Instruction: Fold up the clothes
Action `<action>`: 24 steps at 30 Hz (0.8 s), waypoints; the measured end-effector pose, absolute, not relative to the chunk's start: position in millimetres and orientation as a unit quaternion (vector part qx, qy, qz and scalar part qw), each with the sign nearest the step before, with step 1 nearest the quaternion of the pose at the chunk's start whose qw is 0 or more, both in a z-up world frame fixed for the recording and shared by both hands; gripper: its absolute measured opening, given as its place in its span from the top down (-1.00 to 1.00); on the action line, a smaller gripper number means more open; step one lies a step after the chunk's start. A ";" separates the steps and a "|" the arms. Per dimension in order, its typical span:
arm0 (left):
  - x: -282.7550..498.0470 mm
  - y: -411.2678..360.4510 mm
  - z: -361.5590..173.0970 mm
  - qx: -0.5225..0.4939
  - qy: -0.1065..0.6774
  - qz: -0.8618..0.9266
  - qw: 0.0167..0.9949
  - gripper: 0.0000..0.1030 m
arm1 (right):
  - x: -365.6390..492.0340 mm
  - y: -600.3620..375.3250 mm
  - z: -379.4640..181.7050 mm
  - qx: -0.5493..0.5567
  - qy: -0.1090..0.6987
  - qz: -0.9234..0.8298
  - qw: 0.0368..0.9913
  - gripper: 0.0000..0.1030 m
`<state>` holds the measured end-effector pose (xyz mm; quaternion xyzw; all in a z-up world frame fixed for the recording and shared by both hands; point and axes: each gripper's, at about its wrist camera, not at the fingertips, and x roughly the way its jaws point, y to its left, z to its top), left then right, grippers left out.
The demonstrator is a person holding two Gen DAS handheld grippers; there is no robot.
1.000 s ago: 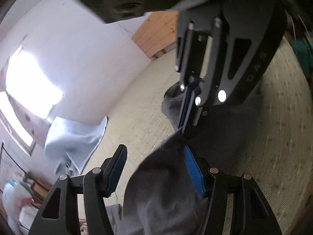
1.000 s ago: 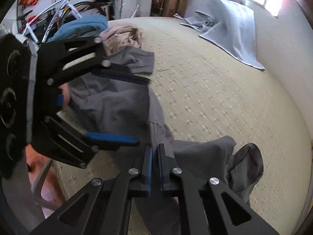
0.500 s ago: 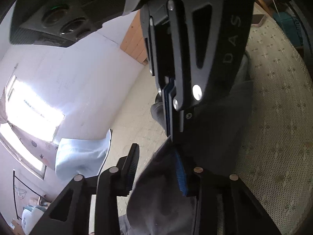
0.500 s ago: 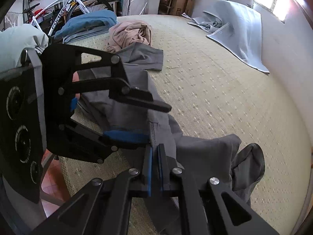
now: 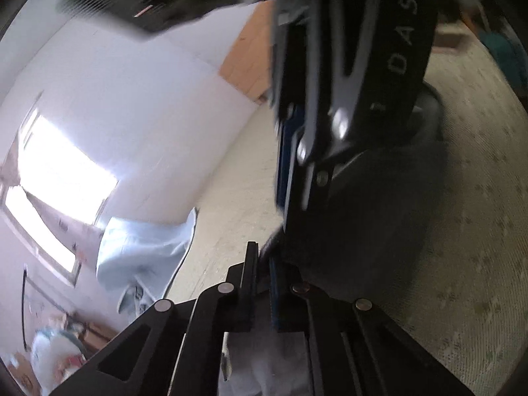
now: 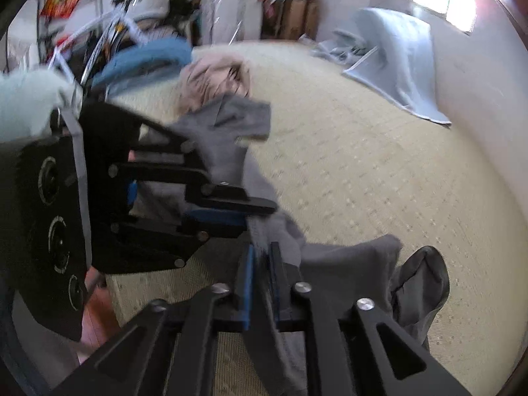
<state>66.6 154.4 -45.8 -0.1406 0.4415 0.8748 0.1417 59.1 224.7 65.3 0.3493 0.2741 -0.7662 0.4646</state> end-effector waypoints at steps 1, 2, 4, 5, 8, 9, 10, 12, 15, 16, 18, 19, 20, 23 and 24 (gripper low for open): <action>61.3 145.8 -38.0 -0.149 0.414 0.888 0.133 0.91 | 53.9 229.9 71.0 0.338 0.259 -0.784 0.453 0.35; 56.5 139.4 -31.2 -0.155 0.390 0.899 0.126 0.91 | 47.1 239.4 78.3 0.326 0.235 -0.805 0.437 0.18; 45.3 122.3 -17.2 -0.173 0.337 0.918 0.116 0.91 | 33.5 259.8 93.3 0.300 0.187 -0.845 0.401 0.00; 39.7 113.8 -10.3 -0.182 0.311 0.926 0.110 0.91 | 26.9 268.8 99.0 0.291 0.168 -0.861 0.381 -0.03; 38.0 89.4 2.4 -0.201 0.252 0.942 0.094 0.91 | 4.2 310.0 114.7 0.272 0.082 -0.908 0.308 -0.24; 52.2 80.1 5.8 -0.207 0.235 0.946 0.088 0.91 | -2.3 322.6 118.5 0.267 0.055 -0.919 0.286 -0.32; 51.8 71.7 9.2 -0.212 0.216 0.949 0.083 0.91 | -7.8 334.0 120.0 0.266 0.031 -0.925 0.268 -0.33; 50.0 57.4 17.1 -0.222 0.181 0.955 0.074 0.91 | -17.4 348.8 121.1 0.270 0.002 -0.933 0.239 -0.34; 63.3 30.6 25.9 -0.240 0.116 0.962 0.059 0.91 | -27.6 361.7 115.9 0.288 -0.024 -0.935 0.207 -0.34; 62.2 21.0 27.2 -0.246 0.095 0.963 0.054 0.91 | -30.8 361.6 113.2 0.295 -0.024 -0.933 0.204 -0.34; 55.3 2.6 26.2 -0.255 0.061 0.964 0.042 0.91 | -35.7 357.3 107.8 0.308 -0.014 -0.930 0.202 -0.34; 53.2 -7.9 27.1 -0.260 0.041 0.964 0.035 0.91 | -37.4 352.8 105.8 0.311 -0.005 -0.928 0.204 -0.34; 51.0 -18.4 27.9 -0.266 0.021 0.963 0.028 0.91 | -35.7 348.6 104.6 0.312 0.004 -0.927 0.209 -0.34; 45.2 -51.5 28.2 -0.281 -0.044 0.959 0.002 0.91 | -29.7 336.1 101.1 0.314 0.032 -0.922 0.225 -0.34; 43.9 -60.6 27.5 -0.285 -0.062 0.957 -0.006 0.91 | -25.2 331.6 99.7 0.312 0.043 -0.920 0.232 -0.34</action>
